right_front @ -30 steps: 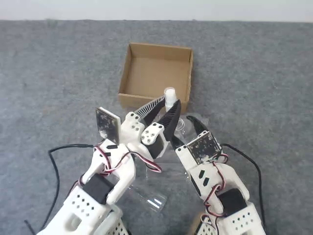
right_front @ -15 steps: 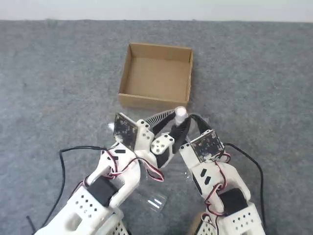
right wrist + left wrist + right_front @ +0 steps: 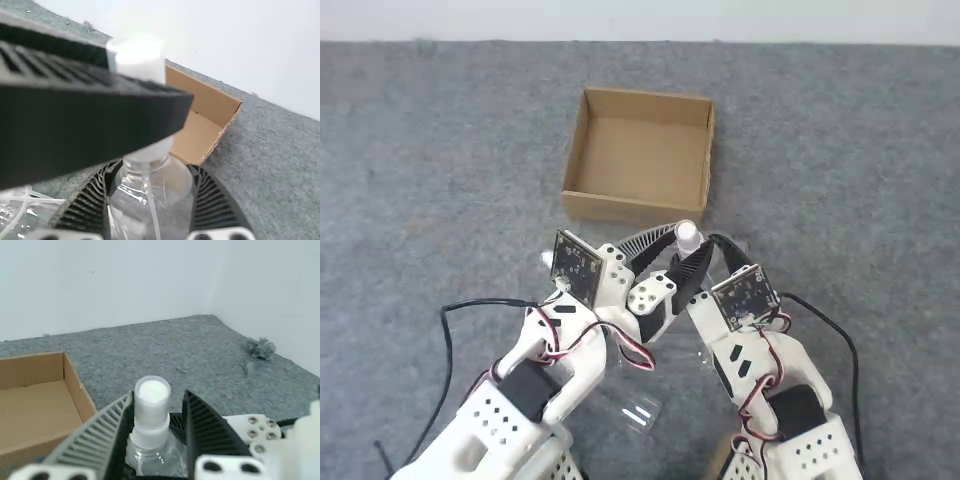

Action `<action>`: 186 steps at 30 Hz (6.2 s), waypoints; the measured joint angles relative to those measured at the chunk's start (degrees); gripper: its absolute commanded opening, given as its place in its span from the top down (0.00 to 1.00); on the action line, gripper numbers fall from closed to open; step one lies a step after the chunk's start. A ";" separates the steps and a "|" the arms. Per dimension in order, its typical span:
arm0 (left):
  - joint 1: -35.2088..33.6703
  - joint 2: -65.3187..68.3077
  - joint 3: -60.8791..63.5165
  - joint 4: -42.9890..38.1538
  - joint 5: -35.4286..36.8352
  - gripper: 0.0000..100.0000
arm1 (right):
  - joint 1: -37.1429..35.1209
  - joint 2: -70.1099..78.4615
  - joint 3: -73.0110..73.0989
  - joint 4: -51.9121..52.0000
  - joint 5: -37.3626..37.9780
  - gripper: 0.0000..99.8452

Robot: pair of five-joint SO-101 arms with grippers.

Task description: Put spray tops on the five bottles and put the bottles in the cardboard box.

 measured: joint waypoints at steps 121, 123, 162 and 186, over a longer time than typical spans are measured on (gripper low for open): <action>-4.31 0.00 -11.25 15.65 -2.64 0.82 | 2.29 0.09 0.00 0.00 -0.44 0.99; -5.36 0.00 -13.36 17.58 -2.81 0.82 | 2.11 0.09 0.00 0.00 -0.53 0.99; -47.12 -0.35 2.81 14.51 -2.73 0.99 | 5.10 0.09 0.00 1.23 -4.13 0.99; -47.21 -0.35 5.10 9.32 -2.81 0.98 | 5.19 1.93 -19.25 -0.18 -4.13 0.99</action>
